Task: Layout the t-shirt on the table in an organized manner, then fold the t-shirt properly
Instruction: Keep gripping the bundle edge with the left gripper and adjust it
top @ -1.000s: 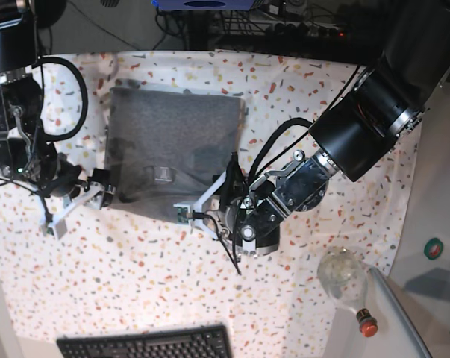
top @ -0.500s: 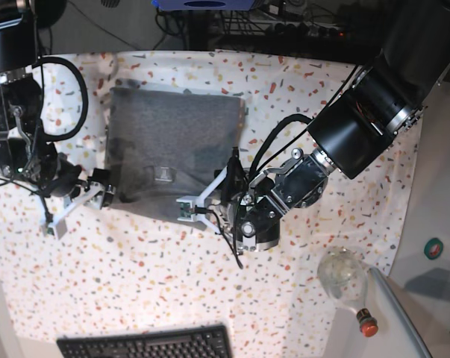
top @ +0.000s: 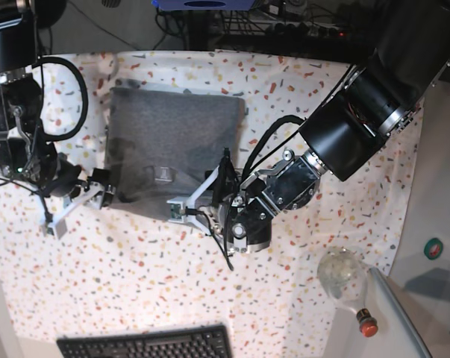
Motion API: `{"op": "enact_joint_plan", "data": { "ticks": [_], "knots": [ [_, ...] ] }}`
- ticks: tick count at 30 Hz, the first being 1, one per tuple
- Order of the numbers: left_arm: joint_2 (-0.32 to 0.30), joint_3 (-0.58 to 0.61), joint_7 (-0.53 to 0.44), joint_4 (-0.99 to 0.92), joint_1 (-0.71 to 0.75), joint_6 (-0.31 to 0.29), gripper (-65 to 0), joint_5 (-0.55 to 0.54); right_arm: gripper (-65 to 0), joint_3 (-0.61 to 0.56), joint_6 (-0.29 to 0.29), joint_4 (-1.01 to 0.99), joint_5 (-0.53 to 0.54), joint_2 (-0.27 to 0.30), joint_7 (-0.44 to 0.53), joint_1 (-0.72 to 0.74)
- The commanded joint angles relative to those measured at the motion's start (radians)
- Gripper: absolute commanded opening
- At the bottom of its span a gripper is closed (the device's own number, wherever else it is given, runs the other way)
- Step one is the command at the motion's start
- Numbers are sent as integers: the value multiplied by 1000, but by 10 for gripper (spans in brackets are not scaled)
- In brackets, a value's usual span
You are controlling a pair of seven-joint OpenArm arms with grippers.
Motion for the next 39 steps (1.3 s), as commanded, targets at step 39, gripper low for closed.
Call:
{"op": "enact_joint_plan", "data": {
  "ticks": [39],
  "knots": [
    [62,92,-67,-159,-84,-1,-650,-8,-239,7,4,19,5,10,18,19]
  ]
}}
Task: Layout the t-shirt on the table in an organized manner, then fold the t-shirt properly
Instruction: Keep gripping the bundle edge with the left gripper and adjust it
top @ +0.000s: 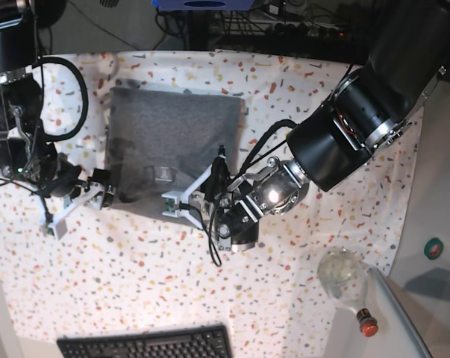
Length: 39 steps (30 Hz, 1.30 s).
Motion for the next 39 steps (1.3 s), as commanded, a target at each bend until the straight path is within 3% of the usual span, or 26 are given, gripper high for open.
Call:
{"op": "enact_joint_plan", "data": {
  "ticks": [1,16,22,31,36,37,39],
  "knots": [
    [6,-7,2,17,-30,-1,-650,7,-239,7,4,19,2,10,16,19],
    [9,-10,6,83,-74,-1,-650,7,-239,7,4,19,2,10,16,28],
    [7,-10,65,146,-93,-1,-650,7,-239,7,4,75,2,10,16,29],
    [-5,-9,63,143,-82,-1,-650,4,-192,-41,8,88,-3,18,-20,78],
    [-16,-90,68,144,-61,-1,-650,9,-195,-47,5,121,-3,12,-25,72],
    [-16,-98,68,143,-59,-1,-615,9,-195,-47,5,120,-3,12,-25,72],
    [-23,-98,68,144,-56,-1,-418,7,-195,-47,5,120,-3,12,-25,72]
  ]
}}
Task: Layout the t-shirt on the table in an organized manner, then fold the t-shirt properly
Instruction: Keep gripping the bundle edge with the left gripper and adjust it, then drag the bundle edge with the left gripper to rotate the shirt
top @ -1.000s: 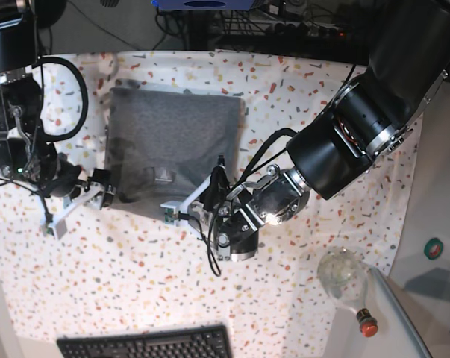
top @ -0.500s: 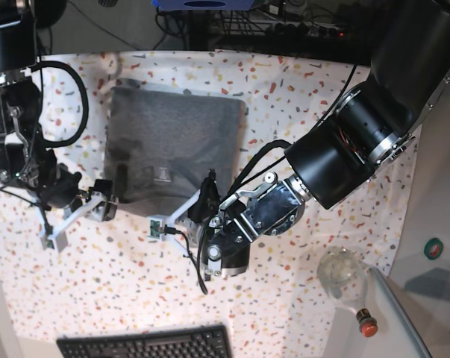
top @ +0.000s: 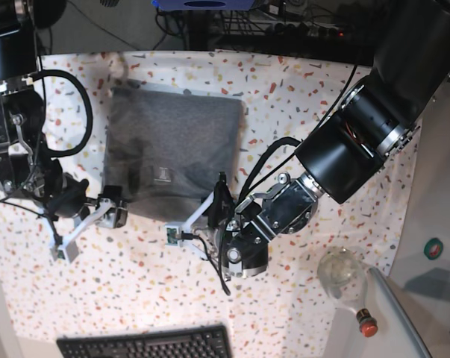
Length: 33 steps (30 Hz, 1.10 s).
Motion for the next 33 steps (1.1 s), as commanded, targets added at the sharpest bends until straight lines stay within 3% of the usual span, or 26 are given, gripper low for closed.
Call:
{"op": "enact_joint_plan", "data": {
  "ticks": [1,3,4,11,26,33],
  "knots": [
    [0,-5,-7,19,-27,-1,-299,-13,-195,4,3,19,3,9,17,20],
    [0,-5,-7,20,-25,-1,-118,-14,-195,4,3,18,3,9,17,20],
    [0,-5,-7,19,-25,-1,-86,-14,-195,4,3,16,3,9,17,19],
    [1,-4,-12,0,-25,-1,-247,-13,-195,6,3,15,3,9,17,19],
    [63,-7,-16,-179,-40,-1,-245,-14,-197,10,3,13,5,9,17,7],
    [87,-5,-78,-285,-66,-1,-245,-14,-197,12,3,15,5,9,17,3]
  ]
}}
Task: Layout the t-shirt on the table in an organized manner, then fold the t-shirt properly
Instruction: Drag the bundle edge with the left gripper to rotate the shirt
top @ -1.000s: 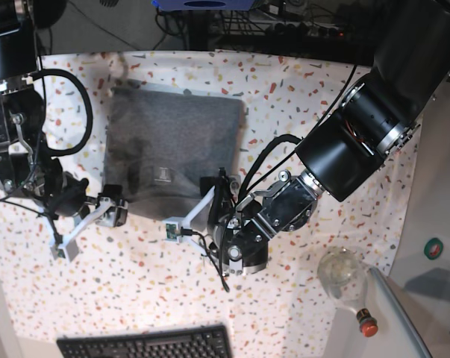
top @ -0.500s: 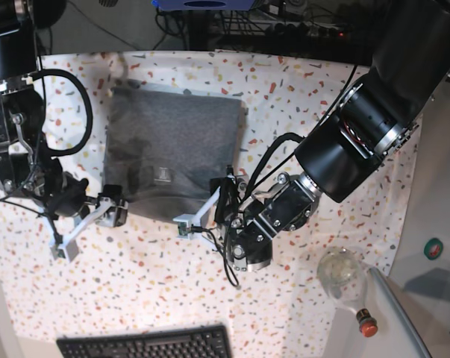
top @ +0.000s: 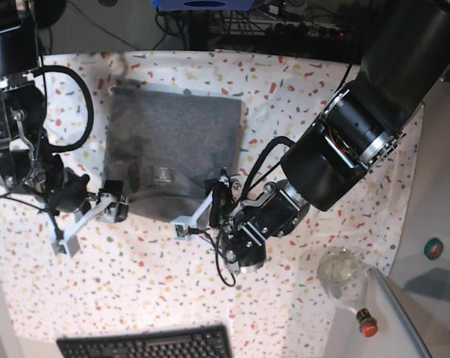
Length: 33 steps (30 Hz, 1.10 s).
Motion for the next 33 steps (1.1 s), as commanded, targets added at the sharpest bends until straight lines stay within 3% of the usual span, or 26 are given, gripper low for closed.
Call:
{"op": "enact_joint_plan", "data": {
  "ticks": [1,18,24,33],
  "knots": [
    [9,-6,-7,13,-33,-1,-245,-1,-197,9,3,15,4,12,17,21],
    [41,-4,-9,6,-27,-1,-260,-1,-197,11,3,18,4,12,17,21],
    [41,-4,-9,6,-16,-1,-413,4,-197,11,3,20,4,12,17,21],
    [41,-4,-10,4,-13,-1,-425,2,-197,11,3,20,6,10,17,21]
  ]
}}
